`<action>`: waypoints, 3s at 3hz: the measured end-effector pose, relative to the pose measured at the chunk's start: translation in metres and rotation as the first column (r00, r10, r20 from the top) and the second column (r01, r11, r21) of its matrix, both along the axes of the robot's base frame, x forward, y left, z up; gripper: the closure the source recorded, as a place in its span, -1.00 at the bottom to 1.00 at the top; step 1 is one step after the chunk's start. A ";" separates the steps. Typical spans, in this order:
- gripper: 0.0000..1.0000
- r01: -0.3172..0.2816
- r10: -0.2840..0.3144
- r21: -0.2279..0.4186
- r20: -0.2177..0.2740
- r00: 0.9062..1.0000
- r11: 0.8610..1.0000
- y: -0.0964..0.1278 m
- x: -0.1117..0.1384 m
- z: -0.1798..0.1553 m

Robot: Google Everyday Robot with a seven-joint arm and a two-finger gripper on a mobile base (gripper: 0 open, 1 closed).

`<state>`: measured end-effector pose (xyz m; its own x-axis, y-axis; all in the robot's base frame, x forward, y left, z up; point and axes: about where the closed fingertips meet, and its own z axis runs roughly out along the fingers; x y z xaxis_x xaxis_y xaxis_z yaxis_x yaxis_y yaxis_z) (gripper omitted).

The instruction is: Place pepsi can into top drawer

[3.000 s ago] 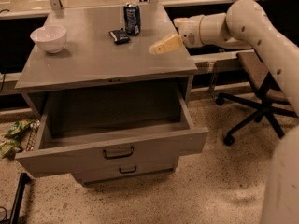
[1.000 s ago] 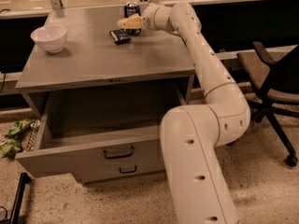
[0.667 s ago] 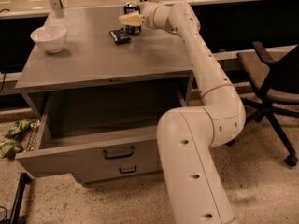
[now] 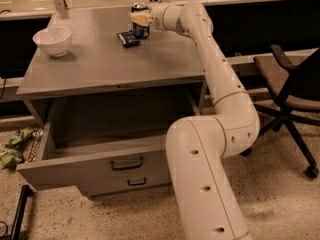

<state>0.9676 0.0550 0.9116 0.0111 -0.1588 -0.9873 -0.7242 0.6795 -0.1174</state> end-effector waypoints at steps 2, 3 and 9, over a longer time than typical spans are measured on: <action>1.00 -0.099 0.101 0.033 -0.052 0.994 0.995 -0.023 -0.034 0.013; 1.00 -0.144 0.146 0.023 -0.095 0.985 0.989 -0.039 -0.054 0.009; 1.00 -0.401 0.401 -0.001 0.021 0.916 0.916 -0.080 -0.170 0.032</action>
Offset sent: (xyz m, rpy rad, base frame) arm -0.0792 -0.0487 0.0158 0.0397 0.0964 0.1379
